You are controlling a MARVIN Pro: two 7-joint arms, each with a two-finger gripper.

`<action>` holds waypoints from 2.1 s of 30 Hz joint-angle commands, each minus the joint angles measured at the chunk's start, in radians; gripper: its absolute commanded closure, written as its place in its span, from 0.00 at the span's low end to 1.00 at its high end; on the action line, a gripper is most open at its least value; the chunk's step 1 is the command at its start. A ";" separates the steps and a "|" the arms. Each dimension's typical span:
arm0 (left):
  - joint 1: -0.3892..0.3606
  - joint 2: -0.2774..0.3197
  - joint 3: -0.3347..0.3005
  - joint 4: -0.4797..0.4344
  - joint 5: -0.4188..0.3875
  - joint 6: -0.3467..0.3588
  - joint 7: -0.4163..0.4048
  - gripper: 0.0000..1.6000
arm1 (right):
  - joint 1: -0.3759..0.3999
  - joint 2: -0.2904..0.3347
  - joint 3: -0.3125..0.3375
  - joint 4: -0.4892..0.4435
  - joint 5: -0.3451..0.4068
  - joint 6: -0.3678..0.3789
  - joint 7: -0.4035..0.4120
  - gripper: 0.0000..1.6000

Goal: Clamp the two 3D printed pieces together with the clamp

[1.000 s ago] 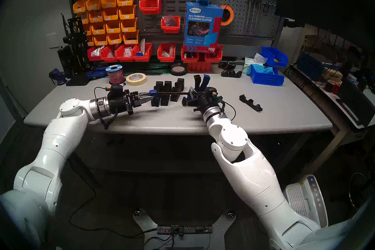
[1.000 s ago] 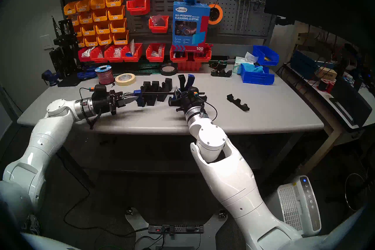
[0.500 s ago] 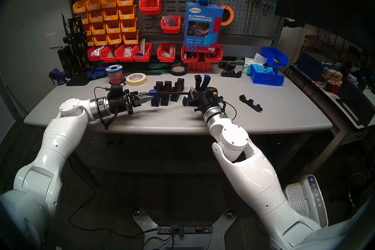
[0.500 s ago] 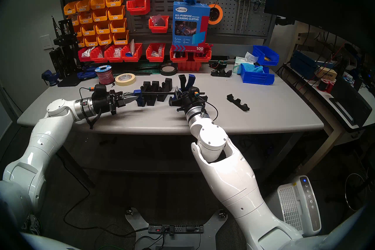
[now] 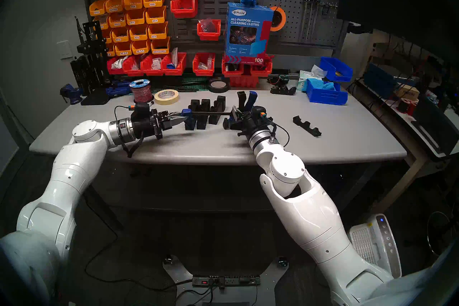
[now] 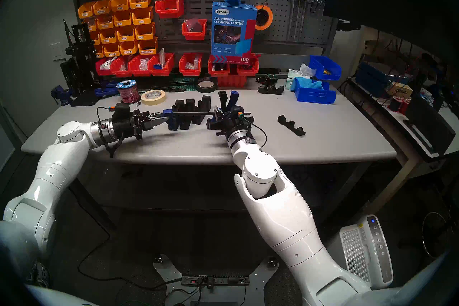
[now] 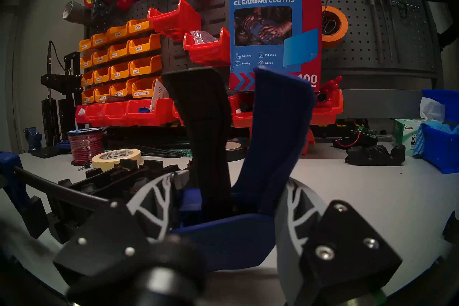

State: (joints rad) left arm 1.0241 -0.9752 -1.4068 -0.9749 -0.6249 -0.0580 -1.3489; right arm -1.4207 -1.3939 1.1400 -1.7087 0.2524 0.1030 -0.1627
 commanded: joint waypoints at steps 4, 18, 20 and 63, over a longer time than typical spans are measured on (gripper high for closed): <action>-0.081 0.020 -0.044 0.019 -0.016 -0.006 0.021 1.00 | 0.057 -0.007 0.021 -0.033 0.000 -0.008 0.002 1.00; -0.099 0.016 -0.040 0.041 -0.011 -0.017 0.017 1.00 | 0.074 -0.014 0.021 -0.032 -0.001 -0.007 0.007 1.00; -0.101 0.017 -0.040 0.043 -0.011 -0.018 0.017 1.00 | 0.078 -0.015 0.021 -0.031 -0.001 -0.008 0.008 1.00; -0.175 0.027 -0.034 0.069 0.012 -0.038 0.024 1.00 | 0.126 -0.024 0.024 -0.055 -0.009 0.001 0.015 1.00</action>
State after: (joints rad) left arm 0.9285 -0.9698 -1.4139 -0.9219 -0.6107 -0.0918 -1.3405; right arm -1.3485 -1.4212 1.1434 -1.7100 0.2492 0.1178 -0.1532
